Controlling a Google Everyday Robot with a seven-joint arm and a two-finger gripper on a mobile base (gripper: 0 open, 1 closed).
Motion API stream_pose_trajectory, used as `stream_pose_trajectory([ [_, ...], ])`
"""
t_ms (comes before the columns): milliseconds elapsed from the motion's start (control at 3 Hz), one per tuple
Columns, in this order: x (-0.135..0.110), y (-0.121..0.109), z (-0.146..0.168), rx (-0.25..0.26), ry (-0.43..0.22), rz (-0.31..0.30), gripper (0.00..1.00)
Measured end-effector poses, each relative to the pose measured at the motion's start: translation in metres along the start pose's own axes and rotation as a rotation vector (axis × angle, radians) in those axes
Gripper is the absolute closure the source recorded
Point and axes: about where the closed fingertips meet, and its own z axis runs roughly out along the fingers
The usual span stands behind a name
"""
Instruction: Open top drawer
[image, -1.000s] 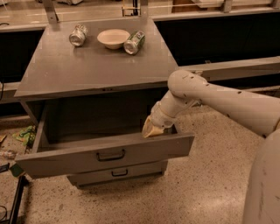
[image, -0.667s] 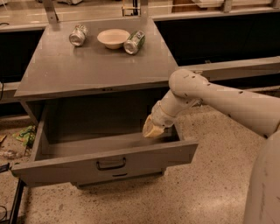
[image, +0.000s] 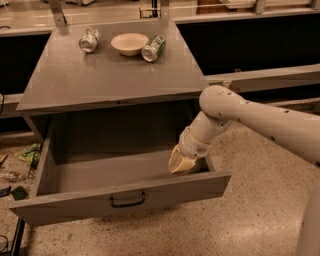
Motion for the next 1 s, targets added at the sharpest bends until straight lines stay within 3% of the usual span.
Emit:
stream_pose_trajectory([
  [333,-0.027,0.016,-0.028,0.043,-0.064,-0.086,1.00],
  [667,-0.057,0.013,-0.074,0.189,-0.106,-0.164,1.00],
  [1000,-0.097,0.013,-0.135,0.387,-0.185,-0.186,0.98],
])
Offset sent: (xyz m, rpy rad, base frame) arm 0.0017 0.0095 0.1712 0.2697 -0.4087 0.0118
